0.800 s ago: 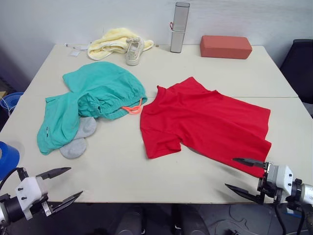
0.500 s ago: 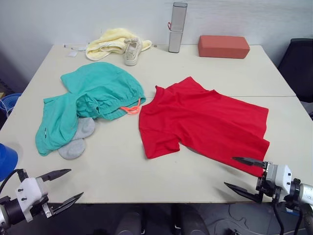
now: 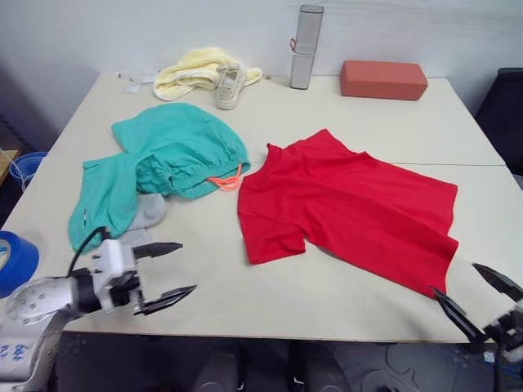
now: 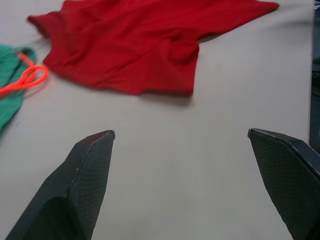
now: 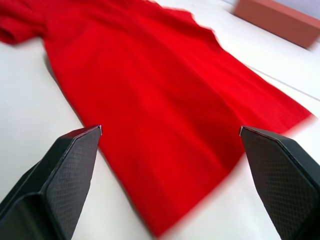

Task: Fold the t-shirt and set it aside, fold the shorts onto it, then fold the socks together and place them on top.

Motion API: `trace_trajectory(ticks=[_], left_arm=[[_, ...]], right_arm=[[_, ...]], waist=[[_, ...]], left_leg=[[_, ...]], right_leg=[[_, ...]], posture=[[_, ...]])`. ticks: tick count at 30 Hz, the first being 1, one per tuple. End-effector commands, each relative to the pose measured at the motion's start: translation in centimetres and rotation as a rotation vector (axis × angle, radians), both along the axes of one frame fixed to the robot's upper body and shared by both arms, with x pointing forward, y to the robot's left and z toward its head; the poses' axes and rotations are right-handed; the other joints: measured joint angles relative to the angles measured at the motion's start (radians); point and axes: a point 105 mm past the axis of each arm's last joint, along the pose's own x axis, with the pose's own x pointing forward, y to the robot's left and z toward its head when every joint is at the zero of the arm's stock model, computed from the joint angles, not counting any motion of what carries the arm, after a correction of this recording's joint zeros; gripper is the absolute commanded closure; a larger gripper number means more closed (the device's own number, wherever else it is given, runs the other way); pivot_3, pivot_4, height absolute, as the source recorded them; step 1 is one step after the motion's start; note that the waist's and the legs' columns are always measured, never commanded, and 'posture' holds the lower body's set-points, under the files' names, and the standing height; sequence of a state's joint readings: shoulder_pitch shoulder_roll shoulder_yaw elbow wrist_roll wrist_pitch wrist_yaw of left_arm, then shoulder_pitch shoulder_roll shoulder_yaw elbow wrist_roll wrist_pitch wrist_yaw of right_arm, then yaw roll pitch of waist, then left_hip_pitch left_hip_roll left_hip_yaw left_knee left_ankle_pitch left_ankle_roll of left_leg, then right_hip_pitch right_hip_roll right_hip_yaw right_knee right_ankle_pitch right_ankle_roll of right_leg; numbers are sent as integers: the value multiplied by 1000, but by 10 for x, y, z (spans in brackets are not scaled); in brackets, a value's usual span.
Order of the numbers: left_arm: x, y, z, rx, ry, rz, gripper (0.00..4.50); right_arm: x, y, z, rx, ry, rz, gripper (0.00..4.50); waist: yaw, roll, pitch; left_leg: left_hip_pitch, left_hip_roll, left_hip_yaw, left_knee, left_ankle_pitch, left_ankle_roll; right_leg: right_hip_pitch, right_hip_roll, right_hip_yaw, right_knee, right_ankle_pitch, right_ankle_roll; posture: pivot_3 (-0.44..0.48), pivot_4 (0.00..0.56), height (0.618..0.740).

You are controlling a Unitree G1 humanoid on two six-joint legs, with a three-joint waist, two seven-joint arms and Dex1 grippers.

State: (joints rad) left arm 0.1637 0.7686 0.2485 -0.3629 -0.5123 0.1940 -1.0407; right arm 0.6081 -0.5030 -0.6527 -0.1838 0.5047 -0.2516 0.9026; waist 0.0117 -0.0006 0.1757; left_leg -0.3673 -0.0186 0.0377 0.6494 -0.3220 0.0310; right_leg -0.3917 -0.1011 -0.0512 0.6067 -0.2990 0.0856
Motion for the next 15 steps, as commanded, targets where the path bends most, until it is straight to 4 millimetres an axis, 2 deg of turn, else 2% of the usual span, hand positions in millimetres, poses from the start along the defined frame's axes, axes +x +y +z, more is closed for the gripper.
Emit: trace_trajectory(ticks=[1,5,9,12,15], left_arm=[[3,-14,5,9,-7,-38,24],[9,-24,7,20,-15,-70,24],[23,-36,2,104,-32,-109,24],[35,-44,-18,360,-130,-210,24],[51,-57,-14,294,-154,-187,24]], right_arm=[[-9,-3,3,-13,-36,-26,0],[-15,6,0,-16,-29,29,0],[-17,22,-2,-50,28,180,0],[-11,37,-8,-97,123,332,0],[1,42,-12,-141,182,385,0]], waist=[[-14,0,0],[-16,1,-1],[-10,1,-1],[-7,2,-1],[-9,2,-1]], left_leg=[[0,0,0,0,0,0],[1,1,0,0,1,-1],[1,1,0,0,1,0],[1,0,0,1,1,1],[2,0,0,0,3,3]], right_leg=[[0,0,0,0,0,0],[0,0,0,3,-1,-1],[0,0,0,3,-1,-1],[0,0,0,3,-1,-1],[0,0,0,3,-1,-1]], posture=[[0,150,740],[0,150,740],[0,150,740],[0,150,740],[0,150,740]])
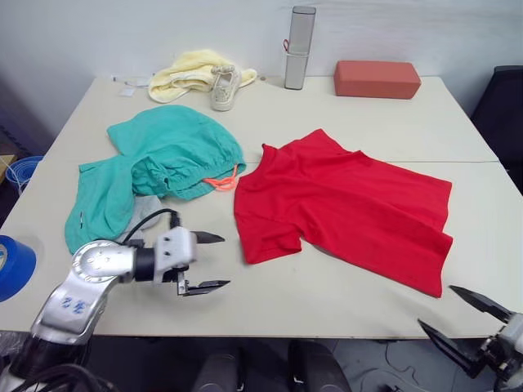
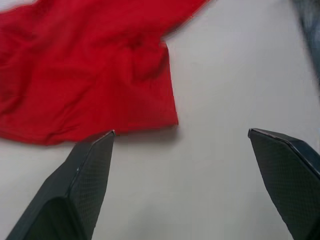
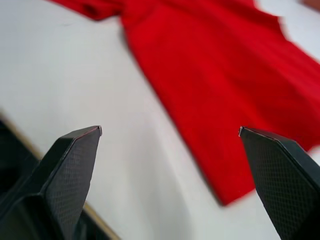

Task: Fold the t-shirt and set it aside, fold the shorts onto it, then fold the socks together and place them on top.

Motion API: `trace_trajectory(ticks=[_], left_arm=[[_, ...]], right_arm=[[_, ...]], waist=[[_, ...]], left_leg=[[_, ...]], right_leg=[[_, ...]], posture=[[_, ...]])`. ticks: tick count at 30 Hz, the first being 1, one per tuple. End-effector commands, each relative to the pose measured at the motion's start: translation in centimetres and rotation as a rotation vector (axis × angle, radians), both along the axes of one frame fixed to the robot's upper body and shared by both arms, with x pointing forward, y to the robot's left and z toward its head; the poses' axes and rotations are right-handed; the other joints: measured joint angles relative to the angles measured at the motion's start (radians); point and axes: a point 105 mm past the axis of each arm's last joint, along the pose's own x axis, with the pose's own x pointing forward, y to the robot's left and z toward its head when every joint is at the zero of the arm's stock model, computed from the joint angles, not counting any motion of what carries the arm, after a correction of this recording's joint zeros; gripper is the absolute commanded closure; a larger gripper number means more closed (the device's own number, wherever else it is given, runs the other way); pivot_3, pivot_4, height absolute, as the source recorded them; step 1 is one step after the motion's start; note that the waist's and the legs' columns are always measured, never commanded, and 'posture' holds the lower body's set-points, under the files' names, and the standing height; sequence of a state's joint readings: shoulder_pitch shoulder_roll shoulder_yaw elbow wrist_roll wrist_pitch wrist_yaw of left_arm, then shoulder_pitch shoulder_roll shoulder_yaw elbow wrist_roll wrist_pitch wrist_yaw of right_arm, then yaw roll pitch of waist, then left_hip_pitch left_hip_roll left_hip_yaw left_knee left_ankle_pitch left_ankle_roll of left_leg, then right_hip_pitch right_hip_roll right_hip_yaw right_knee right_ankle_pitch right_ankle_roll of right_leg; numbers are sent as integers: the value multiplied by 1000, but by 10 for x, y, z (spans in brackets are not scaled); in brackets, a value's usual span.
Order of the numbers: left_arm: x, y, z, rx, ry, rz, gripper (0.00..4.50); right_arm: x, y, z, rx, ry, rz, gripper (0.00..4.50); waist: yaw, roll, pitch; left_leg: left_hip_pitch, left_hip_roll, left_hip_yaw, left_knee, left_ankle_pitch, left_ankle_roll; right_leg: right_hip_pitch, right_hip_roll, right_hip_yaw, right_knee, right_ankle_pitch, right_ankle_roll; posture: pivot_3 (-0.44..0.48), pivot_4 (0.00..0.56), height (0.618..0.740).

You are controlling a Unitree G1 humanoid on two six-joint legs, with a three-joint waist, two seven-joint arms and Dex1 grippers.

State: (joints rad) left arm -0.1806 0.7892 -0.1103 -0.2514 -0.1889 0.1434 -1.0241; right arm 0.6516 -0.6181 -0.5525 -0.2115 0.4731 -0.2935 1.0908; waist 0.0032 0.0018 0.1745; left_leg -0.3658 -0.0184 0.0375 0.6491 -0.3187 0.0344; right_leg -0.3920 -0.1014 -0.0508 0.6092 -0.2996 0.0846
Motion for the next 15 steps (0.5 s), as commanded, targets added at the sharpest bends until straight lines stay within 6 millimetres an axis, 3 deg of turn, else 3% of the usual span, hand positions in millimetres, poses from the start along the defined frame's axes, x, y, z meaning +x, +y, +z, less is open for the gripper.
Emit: trace_trajectory(ticks=[1,6,9,12,15], left_arm=[[14,-13,4,-26,-48,-12,24],[41,-19,3,-4,-88,13,24],[46,-20,0,25,-84,-12,24],[49,-20,-5,68,-92,-54,24],[69,-25,-2,59,-131,-41,24]], right_arm=[[10,8,-4,-66,60,78,0],[38,12,-12,-140,52,62,0],[48,13,-18,-169,69,48,0],[61,9,-20,-182,89,-12,0],[70,2,-21,-214,100,-62,0]], waist=[[-1,0,0],[1,-1,1],[5,-1,1],[11,-1,1],[19,-2,1]], left_leg=[[-1,0,0,0,1,1],[-2,0,0,1,2,-2],[-2,0,0,3,4,-4],[-3,0,0,2,5,-6],[-3,0,0,6,5,-5]], right_leg=[[-1,0,0,0,0,0],[-2,1,-1,2,0,0],[-2,1,-1,3,0,1],[-2,2,-1,3,0,1],[-1,2,-2,3,1,2]], posture=[[0,150,740],[0,150,740],[0,150,740],[0,150,740],[0,150,740]])
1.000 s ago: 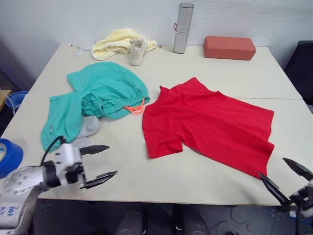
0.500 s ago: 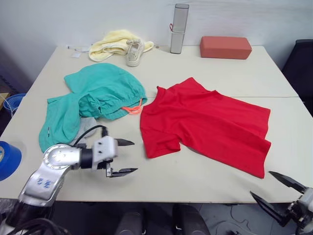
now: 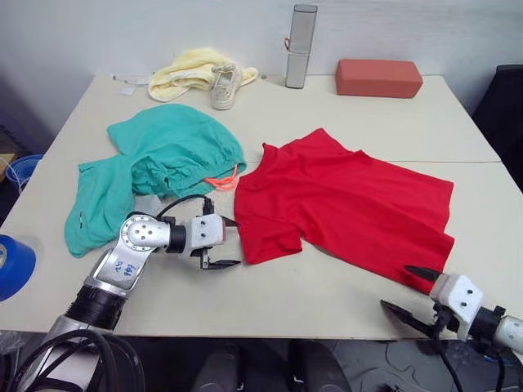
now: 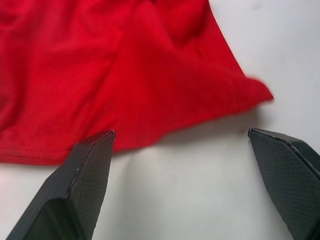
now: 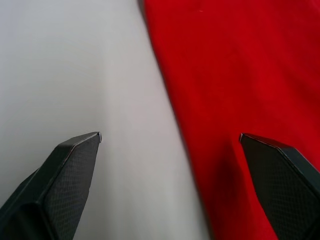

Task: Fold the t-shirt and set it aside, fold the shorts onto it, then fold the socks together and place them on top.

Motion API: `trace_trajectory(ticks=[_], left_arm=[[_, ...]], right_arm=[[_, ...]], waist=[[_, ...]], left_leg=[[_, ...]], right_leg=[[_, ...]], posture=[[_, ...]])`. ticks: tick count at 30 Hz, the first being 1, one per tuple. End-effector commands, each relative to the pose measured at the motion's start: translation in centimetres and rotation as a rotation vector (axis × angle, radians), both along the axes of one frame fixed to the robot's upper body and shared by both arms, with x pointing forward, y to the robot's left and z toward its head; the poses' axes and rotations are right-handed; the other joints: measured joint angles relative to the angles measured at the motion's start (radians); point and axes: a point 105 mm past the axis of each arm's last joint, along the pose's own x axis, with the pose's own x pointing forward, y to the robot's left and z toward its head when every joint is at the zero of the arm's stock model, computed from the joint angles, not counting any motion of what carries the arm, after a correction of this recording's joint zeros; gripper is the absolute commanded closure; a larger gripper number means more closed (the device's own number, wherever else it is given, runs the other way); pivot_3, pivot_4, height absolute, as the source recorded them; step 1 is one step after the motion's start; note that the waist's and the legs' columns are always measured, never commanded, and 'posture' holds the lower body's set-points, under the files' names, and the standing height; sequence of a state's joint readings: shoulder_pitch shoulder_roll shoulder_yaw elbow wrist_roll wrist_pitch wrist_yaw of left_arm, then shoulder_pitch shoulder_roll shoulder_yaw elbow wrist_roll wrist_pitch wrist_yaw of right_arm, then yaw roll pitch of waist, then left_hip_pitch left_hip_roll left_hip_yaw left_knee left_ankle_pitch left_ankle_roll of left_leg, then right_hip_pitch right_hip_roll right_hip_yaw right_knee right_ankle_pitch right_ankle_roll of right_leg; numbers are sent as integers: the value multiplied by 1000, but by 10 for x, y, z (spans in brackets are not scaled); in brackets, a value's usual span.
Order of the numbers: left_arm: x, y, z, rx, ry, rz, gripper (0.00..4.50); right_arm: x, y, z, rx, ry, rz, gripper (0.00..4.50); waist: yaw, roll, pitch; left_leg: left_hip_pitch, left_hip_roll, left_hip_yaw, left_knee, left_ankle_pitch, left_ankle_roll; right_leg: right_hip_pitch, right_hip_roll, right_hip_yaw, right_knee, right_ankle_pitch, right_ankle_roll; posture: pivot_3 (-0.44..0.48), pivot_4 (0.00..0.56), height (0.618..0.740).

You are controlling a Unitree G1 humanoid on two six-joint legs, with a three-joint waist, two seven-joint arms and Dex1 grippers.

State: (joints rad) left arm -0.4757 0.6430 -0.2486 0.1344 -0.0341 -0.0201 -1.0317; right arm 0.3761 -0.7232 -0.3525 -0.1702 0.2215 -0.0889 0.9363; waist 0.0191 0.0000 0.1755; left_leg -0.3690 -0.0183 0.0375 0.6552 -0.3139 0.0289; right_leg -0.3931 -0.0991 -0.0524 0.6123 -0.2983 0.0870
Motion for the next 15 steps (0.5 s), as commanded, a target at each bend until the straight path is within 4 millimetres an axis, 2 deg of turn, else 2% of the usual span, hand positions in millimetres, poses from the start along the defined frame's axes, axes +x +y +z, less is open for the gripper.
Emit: trace_trajectory(ticks=[1,3,10,14,15], left_arm=[[16,-9,6,-1,-59,-21,207],[18,-16,3,-9,-63,-43,626],[16,-34,-17,-14,-17,-106,2849],[23,-43,-9,-90,-31,-90,4123],[23,-44,-6,-112,-27,-90,4445]], right_arm=[[9,-13,-2,-51,5,-83,180],[13,-13,-3,-51,1,-97,620],[27,-12,-8,-54,-9,-105,3007],[31,-9,-6,-41,-38,-100,4377],[32,-8,-6,-38,-43,-97,4500]], waist=[[4,-2,0],[7,-3,0],[7,-4,-1],[8,-5,-1],[7,-5,-1]], left_leg=[[0,0,0,2,0,1],[-1,0,0,4,-3,7],[-2,0,0,7,-2,4],[-1,-1,0,9,-2,4],[-1,-1,0,9,-2,5]], right_leg=[[1,0,0,0,1,1],[2,0,0,0,2,2],[2,-1,0,0,2,2],[4,-1,0,0,3,4],[4,-1,0,0,3,4]], posture=[[0,150,740],[0,150,740],[0,150,740],[0,150,740],[0,150,740]])
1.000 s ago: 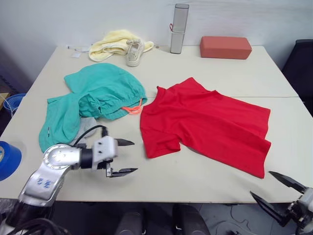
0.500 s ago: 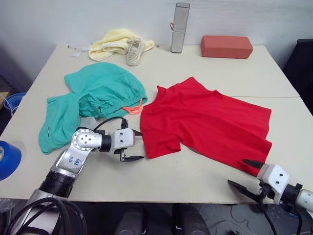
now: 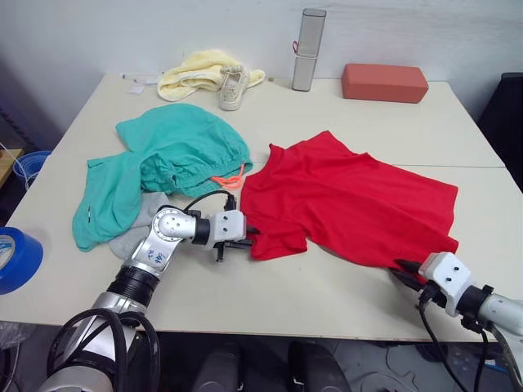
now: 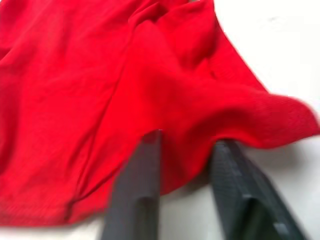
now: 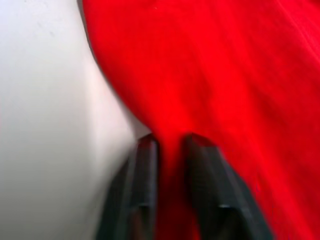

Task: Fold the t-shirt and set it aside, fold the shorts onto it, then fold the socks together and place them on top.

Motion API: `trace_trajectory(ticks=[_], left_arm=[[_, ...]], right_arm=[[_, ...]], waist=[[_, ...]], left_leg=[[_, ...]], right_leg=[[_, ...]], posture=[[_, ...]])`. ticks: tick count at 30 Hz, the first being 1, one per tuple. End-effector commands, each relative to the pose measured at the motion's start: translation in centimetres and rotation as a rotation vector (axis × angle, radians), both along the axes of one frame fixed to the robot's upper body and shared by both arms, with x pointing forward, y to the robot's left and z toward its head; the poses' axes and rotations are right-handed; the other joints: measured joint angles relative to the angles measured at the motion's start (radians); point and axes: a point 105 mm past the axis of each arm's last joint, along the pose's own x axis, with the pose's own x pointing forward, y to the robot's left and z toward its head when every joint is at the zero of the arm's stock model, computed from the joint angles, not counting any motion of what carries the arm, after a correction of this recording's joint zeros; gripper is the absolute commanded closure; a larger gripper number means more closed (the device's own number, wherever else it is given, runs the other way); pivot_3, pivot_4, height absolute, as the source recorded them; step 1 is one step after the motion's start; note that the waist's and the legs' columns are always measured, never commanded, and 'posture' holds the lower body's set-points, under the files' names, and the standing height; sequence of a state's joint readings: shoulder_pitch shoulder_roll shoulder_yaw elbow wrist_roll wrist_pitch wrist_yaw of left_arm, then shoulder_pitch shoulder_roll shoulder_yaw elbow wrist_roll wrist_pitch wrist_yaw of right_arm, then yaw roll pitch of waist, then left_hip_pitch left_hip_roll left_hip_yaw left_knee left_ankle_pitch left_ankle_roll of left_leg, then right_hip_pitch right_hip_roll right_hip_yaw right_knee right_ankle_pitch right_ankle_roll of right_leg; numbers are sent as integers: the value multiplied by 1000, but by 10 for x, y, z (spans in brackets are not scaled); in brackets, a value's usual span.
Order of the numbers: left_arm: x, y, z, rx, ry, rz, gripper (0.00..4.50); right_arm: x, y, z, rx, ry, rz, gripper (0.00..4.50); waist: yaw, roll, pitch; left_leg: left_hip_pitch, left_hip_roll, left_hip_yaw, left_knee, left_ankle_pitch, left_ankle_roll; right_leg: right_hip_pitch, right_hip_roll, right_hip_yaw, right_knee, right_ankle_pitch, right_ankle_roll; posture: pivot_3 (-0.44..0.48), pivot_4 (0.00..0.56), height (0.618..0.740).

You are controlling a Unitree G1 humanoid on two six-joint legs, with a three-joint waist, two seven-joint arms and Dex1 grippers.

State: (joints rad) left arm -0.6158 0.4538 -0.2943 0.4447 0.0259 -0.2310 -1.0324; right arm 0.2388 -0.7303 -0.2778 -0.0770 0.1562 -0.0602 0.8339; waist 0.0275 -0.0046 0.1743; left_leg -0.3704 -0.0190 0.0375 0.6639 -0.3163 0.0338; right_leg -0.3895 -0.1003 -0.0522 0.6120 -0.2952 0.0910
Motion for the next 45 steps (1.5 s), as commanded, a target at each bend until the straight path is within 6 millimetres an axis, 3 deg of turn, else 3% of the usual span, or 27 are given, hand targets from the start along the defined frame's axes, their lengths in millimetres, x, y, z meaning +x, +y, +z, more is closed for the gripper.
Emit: trace_trajectory(ticks=[1,7,14,22,30,45], left_arm=[[4,-3,8,-51,-1,12,4478],[-3,21,8,-73,51,46,4478],[-71,43,-5,-75,222,-45,4478],[-126,47,-8,-113,297,23,4478],[-138,62,-3,-137,300,130,4478],[-162,78,-3,-74,380,74,4478]], right_arm=[[2,-1,-2,-7,-17,-11,4500],[-1,9,5,-10,-52,99,4500],[-33,7,9,-8,25,311,4500],[-60,-2,6,-41,139,422,4500],[-69,-2,9,-54,168,454,4500],[-96,-1,8,-12,251,438,4500]], waist=[[-3,0,0],[-11,0,0],[-26,1,0],[-28,3,1],[-23,4,2],[-22,5,2]], left_leg=[[0,0,0,0,0,0],[-1,1,0,-1,0,-1],[-1,2,0,-1,-1,-2],[1,3,-1,-2,-6,4],[1,4,-1,-2,-6,4],[1,4,-1,-4,-7,4]], right_leg=[[0,0,0,0,0,0],[-2,2,0,0,0,0],[-1,2,1,-1,-1,-1],[-1,1,2,-2,-3,-5],[-1,1,2,-2,-4,-7],[-1,1,2,-3,-7,-12]], posture=[[0,150,740],[0,150,740],[0,150,740],[0,150,740],[0,150,740],[0,150,740]])
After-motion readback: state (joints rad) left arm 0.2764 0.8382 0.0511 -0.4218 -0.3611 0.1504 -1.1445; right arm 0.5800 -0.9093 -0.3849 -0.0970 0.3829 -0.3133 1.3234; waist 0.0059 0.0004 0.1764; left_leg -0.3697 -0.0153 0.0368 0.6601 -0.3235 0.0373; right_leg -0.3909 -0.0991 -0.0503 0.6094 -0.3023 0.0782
